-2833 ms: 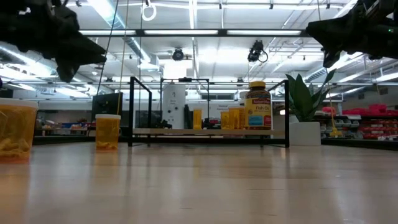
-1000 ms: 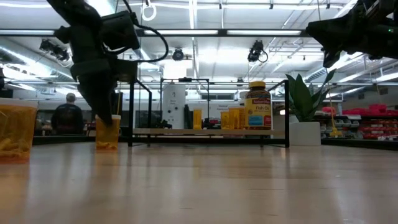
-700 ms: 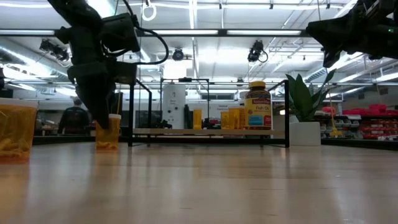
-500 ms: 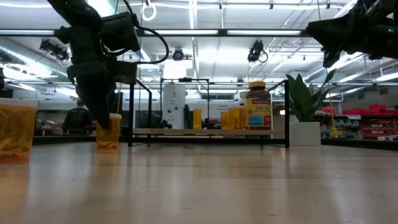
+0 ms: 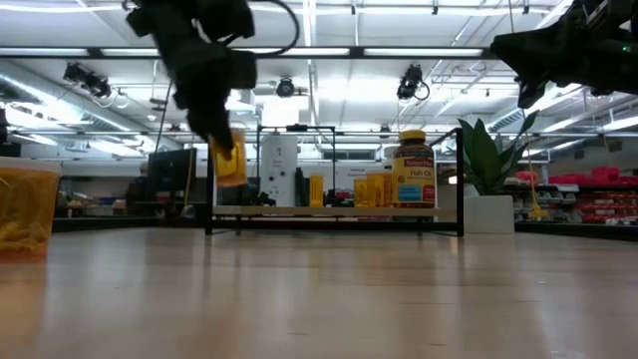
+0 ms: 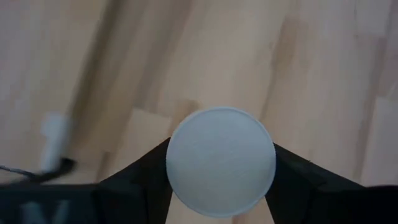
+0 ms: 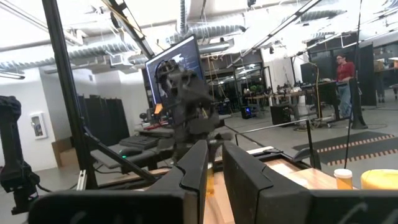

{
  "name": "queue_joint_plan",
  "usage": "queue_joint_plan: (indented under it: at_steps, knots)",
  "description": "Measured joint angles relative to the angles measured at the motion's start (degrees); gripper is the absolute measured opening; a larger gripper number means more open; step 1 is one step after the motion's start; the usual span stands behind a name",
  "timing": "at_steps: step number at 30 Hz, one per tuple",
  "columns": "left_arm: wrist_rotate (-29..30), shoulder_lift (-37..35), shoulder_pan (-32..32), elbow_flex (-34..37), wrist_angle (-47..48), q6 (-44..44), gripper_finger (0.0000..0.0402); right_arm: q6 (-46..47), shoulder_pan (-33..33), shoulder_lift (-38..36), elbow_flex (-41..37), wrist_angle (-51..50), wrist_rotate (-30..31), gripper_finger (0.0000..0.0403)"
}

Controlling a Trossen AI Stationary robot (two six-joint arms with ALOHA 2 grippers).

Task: Pick and place medicine bottles onto shelf by color
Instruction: Put the large orange bottle on the shelf

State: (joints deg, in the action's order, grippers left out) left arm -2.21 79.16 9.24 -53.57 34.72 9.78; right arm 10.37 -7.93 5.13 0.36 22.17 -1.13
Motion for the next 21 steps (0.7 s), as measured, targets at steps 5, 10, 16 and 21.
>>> queue_joint_plan:
  at_steps: [5,10,16,21]
  knots:
    - [0.05,5.94,3.06,-8.72,5.04,-6.52,0.0211,0.00,0.00,0.12,0.00,0.01,0.00,0.0057]
    - [0.04,12.07,6.52,-16.13,7.73,-13.31,0.0208,0.00,0.00,0.11,0.00,0.13,0.00,0.0057]
    - [-0.03,17.40,12.18,-21.65,9.67,-19.50,0.0214,0.00,0.00,0.11,0.00,0.11,0.00,0.0057]
    - [0.01,21.72,18.28,-25.36,10.22,-23.16,0.0209,0.00,0.00,0.11,0.00,0.13,0.00,0.0057]
